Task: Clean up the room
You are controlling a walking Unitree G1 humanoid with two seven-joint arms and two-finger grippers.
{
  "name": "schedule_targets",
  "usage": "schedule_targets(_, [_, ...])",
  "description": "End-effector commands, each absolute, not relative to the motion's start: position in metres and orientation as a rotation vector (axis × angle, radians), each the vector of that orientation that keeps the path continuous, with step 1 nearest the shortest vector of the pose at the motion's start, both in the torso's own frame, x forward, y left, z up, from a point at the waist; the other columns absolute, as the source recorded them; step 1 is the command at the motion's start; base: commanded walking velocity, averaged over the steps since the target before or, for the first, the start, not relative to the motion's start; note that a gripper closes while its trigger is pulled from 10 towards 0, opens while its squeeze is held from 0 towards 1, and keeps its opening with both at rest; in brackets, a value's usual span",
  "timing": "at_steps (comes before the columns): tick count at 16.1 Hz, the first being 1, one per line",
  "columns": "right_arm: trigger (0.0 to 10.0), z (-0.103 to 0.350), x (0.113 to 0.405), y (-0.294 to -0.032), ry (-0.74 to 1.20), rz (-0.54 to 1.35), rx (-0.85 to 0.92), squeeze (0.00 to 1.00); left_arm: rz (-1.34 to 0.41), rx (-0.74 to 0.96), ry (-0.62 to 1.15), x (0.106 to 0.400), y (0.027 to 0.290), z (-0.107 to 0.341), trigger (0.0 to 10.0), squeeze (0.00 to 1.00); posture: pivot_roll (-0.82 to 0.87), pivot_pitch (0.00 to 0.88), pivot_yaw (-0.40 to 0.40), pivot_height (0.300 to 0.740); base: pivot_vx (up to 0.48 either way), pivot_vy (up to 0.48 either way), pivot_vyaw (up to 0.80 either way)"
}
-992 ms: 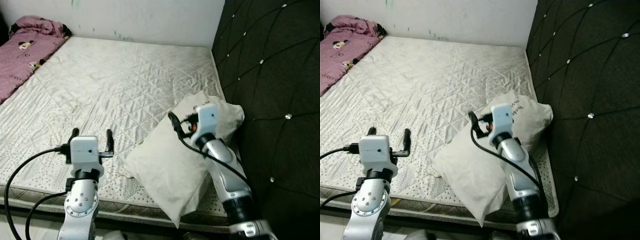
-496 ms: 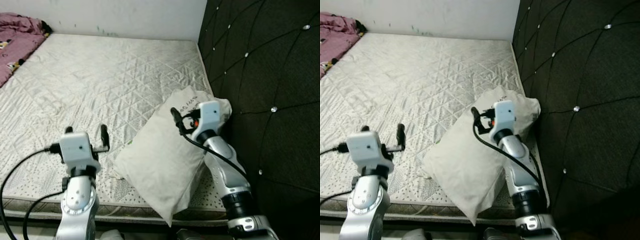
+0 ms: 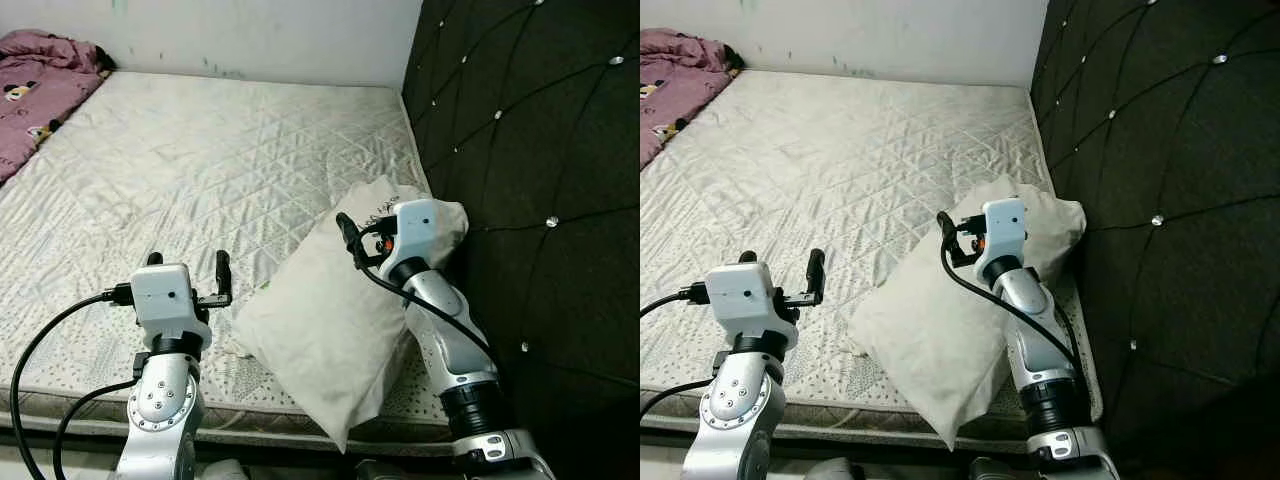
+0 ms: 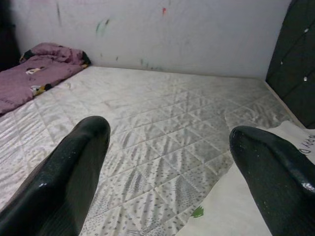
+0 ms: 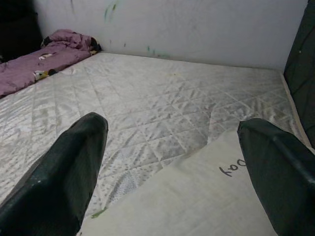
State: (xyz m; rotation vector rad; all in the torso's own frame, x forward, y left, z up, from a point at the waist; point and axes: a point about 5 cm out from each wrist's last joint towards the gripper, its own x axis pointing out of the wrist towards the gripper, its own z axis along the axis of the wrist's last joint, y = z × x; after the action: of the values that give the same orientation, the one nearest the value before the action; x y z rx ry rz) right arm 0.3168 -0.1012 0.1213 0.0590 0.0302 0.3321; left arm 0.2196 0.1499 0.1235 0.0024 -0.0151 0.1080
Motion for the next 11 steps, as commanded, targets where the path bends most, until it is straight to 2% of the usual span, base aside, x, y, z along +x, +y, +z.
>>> schedule_targets(1, [10.0, 0.125, 0.315, -0.104, 0.023, 0.328, 0.069, 0.0, 0.128, -0.005, -0.002, 0.218, 0.153, 0.123, 10.0, 0.0, 0.0, 0.0, -0.034, 0.74, 0.0, 0.0, 0.0])
schedule_targets(6, [10.0, 0.125, 0.313, -0.103, 0.02, 0.336, 0.08, 0.0, 0.213, -0.003, 0.022, 0.215, 0.171, 0.119, 10.0, 0.0, 0.0, 0.0, -0.039, 0.736, 0.0, 0.0, 0.0])
schedule_targets(11, [10.0, 0.126, 0.313, -0.102, 0.025, 0.35, 0.089, 0.0, 0.206, -0.003, 0.024, 0.217, 0.171, 0.119, 10.0, 0.0, 0.0, 0.0, -0.04, 0.676, 0.0, 0.0, 0.0])
